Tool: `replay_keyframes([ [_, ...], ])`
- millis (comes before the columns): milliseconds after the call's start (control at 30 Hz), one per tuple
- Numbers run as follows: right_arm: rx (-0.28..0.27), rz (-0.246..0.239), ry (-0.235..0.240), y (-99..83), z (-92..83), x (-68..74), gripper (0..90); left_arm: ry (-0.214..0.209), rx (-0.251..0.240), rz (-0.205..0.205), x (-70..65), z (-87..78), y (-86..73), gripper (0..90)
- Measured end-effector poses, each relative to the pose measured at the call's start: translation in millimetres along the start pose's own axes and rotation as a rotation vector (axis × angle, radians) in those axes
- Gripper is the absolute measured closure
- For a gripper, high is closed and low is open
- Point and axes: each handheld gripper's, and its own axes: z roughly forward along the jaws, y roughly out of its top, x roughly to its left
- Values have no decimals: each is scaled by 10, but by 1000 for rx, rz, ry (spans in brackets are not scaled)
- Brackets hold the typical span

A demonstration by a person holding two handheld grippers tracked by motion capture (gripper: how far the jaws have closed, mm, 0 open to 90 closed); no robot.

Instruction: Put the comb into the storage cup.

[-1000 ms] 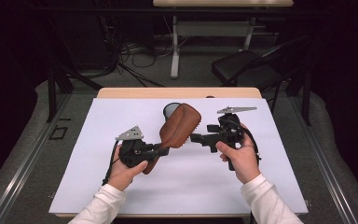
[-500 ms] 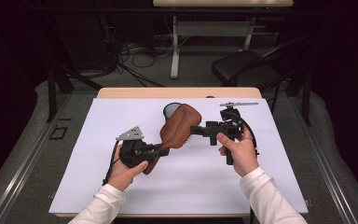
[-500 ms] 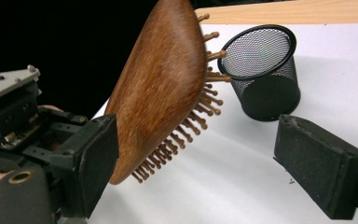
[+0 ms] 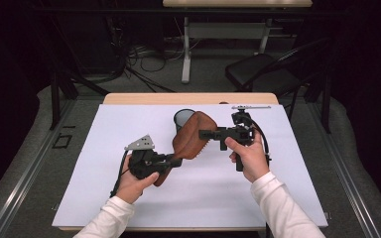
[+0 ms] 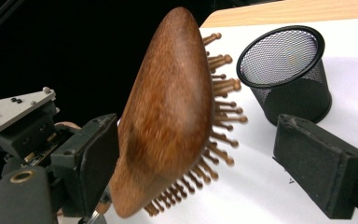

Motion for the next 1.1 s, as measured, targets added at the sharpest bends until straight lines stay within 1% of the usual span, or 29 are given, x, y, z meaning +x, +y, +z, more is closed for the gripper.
replay_keyframes([
  [267, 5, 12, 16, 19, 62, -8, 159, -11, 2, 8, -33, 24, 0, 737],
  [667, 3, 39, 64, 28, 103, -27, 197, -25, -1, 9, -57, 39, 7, 736],
  [933, 12, 44, 92, 24, 118, -20, 232, -17, 4, 17, -62, 49, 1, 736],
  [1100, 15, 42, 110, 20, 129, -16, 250, -18, 10, 15, -50, 55, -6, 737],
])
